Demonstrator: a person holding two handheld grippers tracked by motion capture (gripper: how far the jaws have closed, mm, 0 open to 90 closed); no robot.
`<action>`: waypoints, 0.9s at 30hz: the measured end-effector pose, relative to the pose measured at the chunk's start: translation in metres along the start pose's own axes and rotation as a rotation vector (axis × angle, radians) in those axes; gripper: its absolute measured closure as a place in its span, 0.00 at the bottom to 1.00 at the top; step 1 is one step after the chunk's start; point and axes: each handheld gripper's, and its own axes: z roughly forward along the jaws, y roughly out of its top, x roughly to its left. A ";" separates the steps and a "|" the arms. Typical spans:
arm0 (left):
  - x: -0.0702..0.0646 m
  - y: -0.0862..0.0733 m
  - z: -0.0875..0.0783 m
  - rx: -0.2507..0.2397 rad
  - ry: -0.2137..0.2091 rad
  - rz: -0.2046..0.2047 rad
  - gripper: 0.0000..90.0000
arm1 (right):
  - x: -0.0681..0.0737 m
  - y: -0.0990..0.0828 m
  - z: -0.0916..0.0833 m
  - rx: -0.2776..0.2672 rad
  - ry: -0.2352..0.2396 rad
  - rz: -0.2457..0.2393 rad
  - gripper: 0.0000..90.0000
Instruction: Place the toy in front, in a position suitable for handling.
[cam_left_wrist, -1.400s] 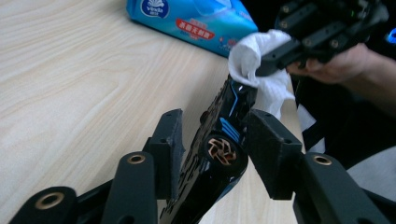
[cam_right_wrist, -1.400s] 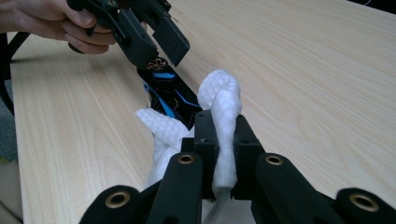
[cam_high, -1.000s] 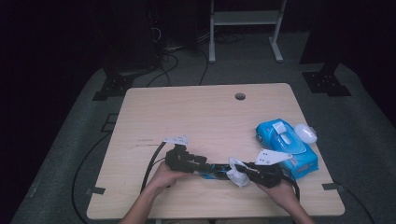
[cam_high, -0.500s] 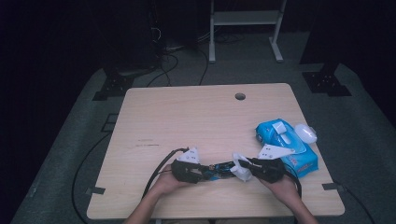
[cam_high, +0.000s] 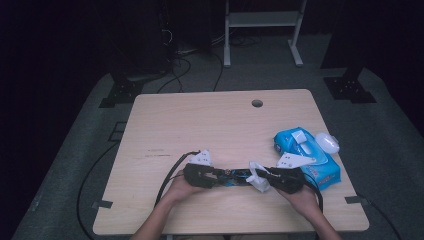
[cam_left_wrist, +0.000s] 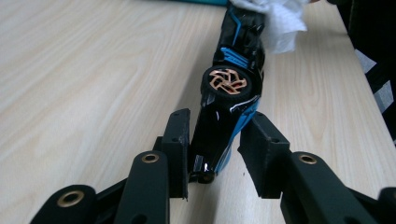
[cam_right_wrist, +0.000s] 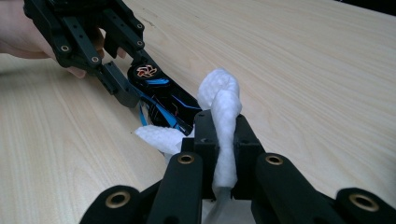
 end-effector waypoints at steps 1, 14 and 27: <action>0.000 0.000 0.000 0.004 0.002 0.002 0.70 | 0.001 0.000 0.000 -0.002 -0.003 -0.002 0.93; 0.001 0.007 -0.008 -0.034 -0.072 -0.119 0.58 | 0.005 -0.006 -0.003 -0.025 0.018 -0.014 0.93; 0.013 0.010 -0.010 -0.114 -0.103 -0.306 0.56 | 0.006 -0.007 -0.004 -0.032 0.019 -0.015 0.93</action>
